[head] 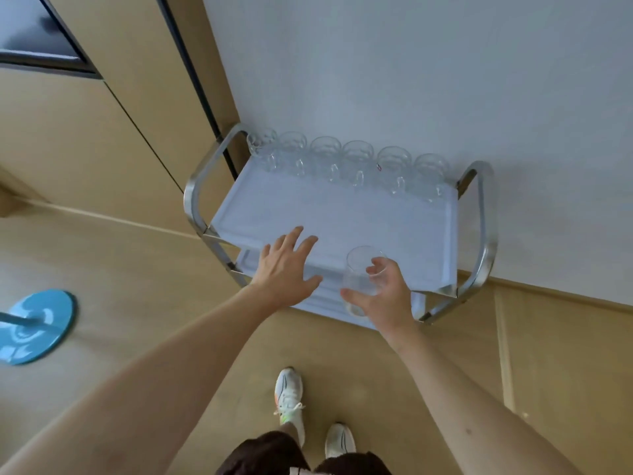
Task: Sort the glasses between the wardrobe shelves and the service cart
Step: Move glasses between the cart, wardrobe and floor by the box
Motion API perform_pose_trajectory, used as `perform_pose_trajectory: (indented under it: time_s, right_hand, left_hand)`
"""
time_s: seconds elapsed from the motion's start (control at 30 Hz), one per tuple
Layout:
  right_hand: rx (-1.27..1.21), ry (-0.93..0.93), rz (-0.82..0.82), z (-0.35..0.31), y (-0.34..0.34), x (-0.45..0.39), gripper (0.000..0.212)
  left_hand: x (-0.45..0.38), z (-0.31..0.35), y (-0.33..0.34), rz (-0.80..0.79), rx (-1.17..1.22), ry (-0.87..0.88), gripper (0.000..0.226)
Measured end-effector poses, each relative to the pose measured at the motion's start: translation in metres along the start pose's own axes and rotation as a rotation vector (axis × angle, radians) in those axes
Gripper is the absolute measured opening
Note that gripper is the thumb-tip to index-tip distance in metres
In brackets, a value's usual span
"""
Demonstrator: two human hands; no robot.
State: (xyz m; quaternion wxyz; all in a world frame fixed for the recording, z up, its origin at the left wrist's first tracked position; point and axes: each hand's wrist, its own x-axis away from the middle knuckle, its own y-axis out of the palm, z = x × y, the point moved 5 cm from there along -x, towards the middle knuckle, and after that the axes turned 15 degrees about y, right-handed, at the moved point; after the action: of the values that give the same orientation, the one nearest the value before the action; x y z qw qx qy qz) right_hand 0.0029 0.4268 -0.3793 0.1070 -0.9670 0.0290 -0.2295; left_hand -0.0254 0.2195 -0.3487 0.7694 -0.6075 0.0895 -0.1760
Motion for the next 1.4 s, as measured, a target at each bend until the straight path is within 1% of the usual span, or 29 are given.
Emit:
perform_pose_trajectory:
  time_s: [0.13, 0.3, 0.43, 0.53, 0.63, 0.77, 1.03, 1.13, 1.23, 1.4]
  right_hand:
    - [0.029, 0.026, 0.019, 0.017, 0.007, 0.017, 0.077]
    - [0.013, 0.076, 0.026, 0.039, 0.028, 0.018, 0.074]
    - [-0.014, 0.123, 0.037, 0.063, 0.048, 0.013, 0.073]
    - [-0.04, 0.153, 0.078, 0.082, 0.061, 0.006, 0.072]
    - [-0.078, 0.165, 0.077, 0.106, 0.076, -0.008, 0.076]
    - [-0.076, 0.159, 0.099, 0.149, 0.089, -0.038, 0.077]
    - [-0.088, 0.068, 0.165, 0.223, 0.098, -0.125, 0.075]
    - [-0.084, 0.016, 0.184, 0.243, 0.099, -0.158, 0.072]
    - [-0.084, -0.049, 0.188, 0.256, 0.098, -0.189, 0.072]
    - [-0.077, -0.175, 0.252, 0.257, 0.096, -0.232, 0.076]
  left_hand:
    - [0.024, 0.0, 0.014, 0.017, 0.037, -0.004, 0.079]
    - [0.037, -0.016, 0.051, -0.028, 0.063, -0.008, 0.081]
    - [0.039, -0.034, 0.082, -0.048, 0.129, -0.02, 0.077]
    - [0.037, -0.043, 0.109, -0.068, 0.177, 0.0, 0.076]
    - [0.029, -0.054, 0.143, -0.083, 0.204, 0.012, 0.074]
    - [0.015, -0.074, 0.194, -0.051, 0.209, 0.015, 0.071]
    - [-0.043, -0.103, 0.286, 0.05, 0.166, 0.093, 0.07]
    - [-0.068, -0.109, 0.316, 0.09, 0.15, 0.096, 0.071]
    - [-0.093, -0.112, 0.341, 0.117, 0.115, 0.134, 0.07]
    - [-0.137, -0.119, 0.366, 0.205, 0.027, 0.222, 0.066]
